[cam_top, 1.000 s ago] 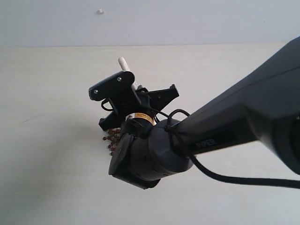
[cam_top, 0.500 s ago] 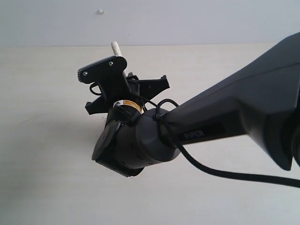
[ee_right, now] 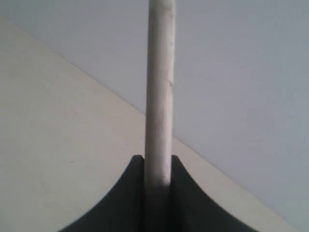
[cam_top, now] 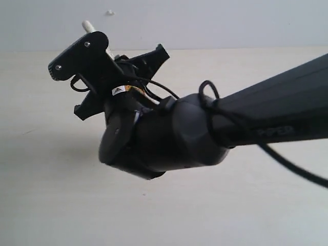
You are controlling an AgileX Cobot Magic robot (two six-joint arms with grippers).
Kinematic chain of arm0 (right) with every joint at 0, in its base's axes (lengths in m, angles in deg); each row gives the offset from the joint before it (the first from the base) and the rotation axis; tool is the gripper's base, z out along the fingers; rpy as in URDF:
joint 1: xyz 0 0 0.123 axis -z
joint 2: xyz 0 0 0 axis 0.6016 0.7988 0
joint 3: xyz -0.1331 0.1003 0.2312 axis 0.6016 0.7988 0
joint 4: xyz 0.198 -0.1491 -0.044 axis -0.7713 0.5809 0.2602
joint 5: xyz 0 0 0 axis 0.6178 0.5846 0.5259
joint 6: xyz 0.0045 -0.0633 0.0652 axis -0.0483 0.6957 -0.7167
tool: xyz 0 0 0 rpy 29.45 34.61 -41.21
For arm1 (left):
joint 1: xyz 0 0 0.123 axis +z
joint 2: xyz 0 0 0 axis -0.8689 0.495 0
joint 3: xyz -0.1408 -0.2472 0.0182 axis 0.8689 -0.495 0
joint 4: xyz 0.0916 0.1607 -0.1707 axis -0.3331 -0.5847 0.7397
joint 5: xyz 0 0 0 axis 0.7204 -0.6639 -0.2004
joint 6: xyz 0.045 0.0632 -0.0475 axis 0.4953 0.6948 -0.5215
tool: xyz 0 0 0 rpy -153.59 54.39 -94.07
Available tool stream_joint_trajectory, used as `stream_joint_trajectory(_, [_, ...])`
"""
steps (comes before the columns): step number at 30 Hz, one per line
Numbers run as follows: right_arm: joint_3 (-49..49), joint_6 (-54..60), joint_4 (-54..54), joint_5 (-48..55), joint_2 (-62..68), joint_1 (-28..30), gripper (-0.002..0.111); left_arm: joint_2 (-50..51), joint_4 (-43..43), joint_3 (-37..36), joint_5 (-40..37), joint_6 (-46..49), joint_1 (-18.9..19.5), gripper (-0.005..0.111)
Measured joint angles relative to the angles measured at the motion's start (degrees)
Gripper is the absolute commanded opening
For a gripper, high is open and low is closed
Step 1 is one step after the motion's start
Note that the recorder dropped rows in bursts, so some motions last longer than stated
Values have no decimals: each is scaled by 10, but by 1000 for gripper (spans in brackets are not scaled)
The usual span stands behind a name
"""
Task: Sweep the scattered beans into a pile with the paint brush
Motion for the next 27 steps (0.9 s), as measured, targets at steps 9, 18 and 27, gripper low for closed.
stream_joint_trajectory(9, [58, -338, 534, 180, -27, 131, 0, 0, 0, 0, 0, 0, 0, 0])
stream_joint_trajectory(18, [58, -811, 1206, -30, -27, 274, 0, 0, 0, 0, 0, 0, 0, 0])
stream_joint_trajectory(27, [33, -864, 1349, -175, -14, 355, 0, 0, 0, 0, 0, 0, 0, 0])
